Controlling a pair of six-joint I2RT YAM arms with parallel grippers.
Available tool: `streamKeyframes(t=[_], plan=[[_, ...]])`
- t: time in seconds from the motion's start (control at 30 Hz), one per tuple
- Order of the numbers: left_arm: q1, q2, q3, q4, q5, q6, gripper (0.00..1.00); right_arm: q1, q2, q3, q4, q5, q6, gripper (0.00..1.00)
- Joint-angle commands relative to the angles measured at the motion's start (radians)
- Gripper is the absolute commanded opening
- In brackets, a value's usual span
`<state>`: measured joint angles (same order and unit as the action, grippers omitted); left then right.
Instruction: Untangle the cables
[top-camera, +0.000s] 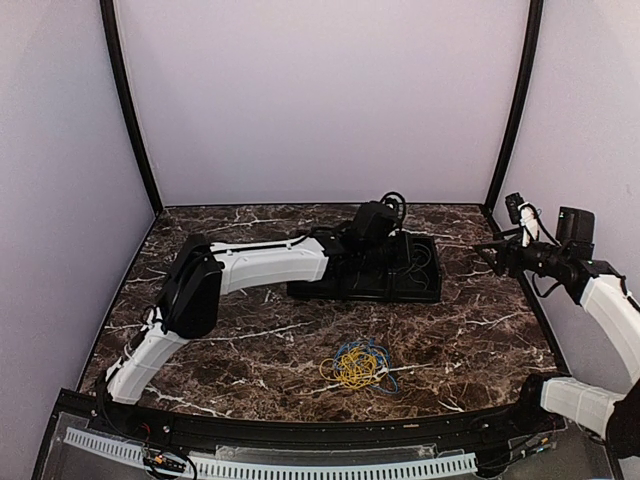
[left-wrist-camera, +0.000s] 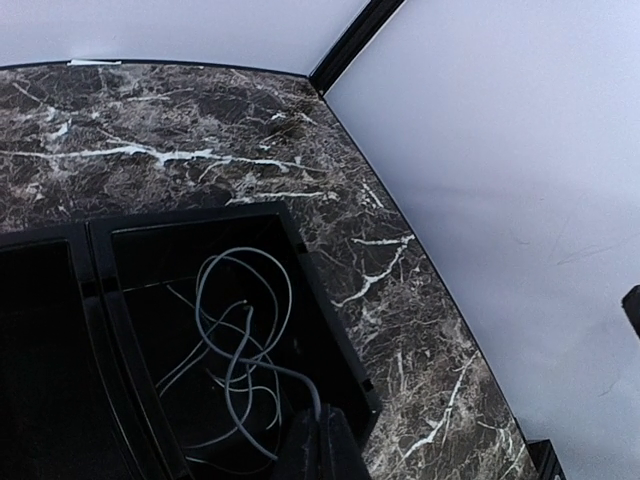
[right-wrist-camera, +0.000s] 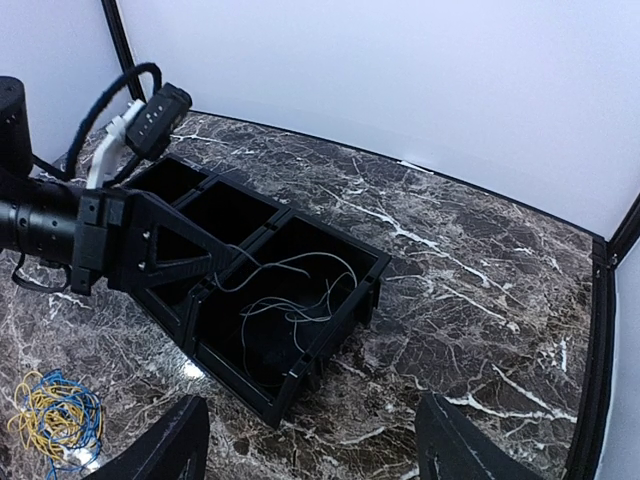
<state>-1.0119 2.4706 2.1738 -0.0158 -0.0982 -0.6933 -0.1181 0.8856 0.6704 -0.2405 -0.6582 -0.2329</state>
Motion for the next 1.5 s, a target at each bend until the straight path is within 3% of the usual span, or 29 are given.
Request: streamKeyframes(t=[0.0,0.23,0.5,0.9,1.1,1.17,1.23,1.37,1.47], plan=[[-0.001,0.04,0.057,-0.023,-0.02,-0.054,0.0,-0.005,0.002,-0.005,0.013,-0.021,-0.016,0.73],[-0.001,0.102,0.121,-0.017,0.022,-0.066,0.01,-0.005,0.012,-0.003,0.008,-0.029,-0.019,0.73],[-0.002,0.073,0.121,-0.038,0.012,-0.04,0.24,-0.005,0.012,-0.003,0.009,-0.031,-0.021,0.73],[-0.005,-0.124,0.037,-0.188,0.019,0.093,0.41,-0.003,0.007,0.003,-0.007,-0.043,-0.051,0.73],[-0.023,-0.375,-0.224,-0.121,0.052,0.26,0.43,-0.003,-0.01,-0.003,-0.02,-0.068,-0.088,0.73],[-0.031,-0.489,-0.379,-0.076,0.03,0.293,0.43,-0.003,-0.02,-0.004,-0.038,-0.098,-0.124,0.73],[-0.042,-0.615,-0.639,0.008,0.01,0.321,0.43,-0.003,-0.029,-0.01,-0.057,-0.135,-0.16,0.73],[-0.076,-0.923,-1.041,0.256,-0.02,0.387,0.43,0.003,-0.003,-0.009,-0.083,-0.174,-0.207,0.71],[-0.098,-1.044,-1.21,0.306,-0.04,0.399,0.44,0.042,0.044,0.008,-0.11,-0.164,-0.256,0.67]])
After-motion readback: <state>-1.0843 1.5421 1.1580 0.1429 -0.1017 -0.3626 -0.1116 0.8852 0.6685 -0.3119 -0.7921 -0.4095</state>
